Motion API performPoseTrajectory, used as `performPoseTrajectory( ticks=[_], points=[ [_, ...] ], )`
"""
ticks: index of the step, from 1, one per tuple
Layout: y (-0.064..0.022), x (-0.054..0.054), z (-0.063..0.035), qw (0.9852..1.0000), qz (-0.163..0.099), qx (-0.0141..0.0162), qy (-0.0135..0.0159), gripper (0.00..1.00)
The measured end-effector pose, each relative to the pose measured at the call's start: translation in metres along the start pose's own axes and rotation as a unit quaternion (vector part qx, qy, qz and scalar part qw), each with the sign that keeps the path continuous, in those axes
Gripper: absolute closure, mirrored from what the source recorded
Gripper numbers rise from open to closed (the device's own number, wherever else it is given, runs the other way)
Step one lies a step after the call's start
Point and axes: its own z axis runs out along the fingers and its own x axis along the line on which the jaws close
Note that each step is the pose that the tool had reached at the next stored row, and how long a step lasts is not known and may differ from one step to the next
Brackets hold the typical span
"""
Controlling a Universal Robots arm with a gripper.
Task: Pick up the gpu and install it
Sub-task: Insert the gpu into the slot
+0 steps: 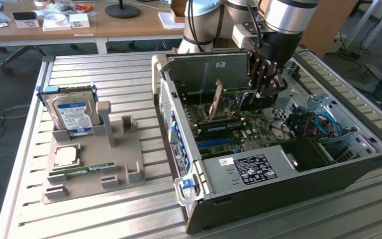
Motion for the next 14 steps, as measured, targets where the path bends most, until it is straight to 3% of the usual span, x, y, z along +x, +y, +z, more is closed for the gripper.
performPoseTrajectory(
  ticks=[11,14],
  points=[
    [0.0003,0.002,0.0,1.0,0.0,0.0,0.0,0.73],
    [0.0042,0.0022,-0.0001,1.0,0.0,0.0007,0.0,0.73]
  ],
)
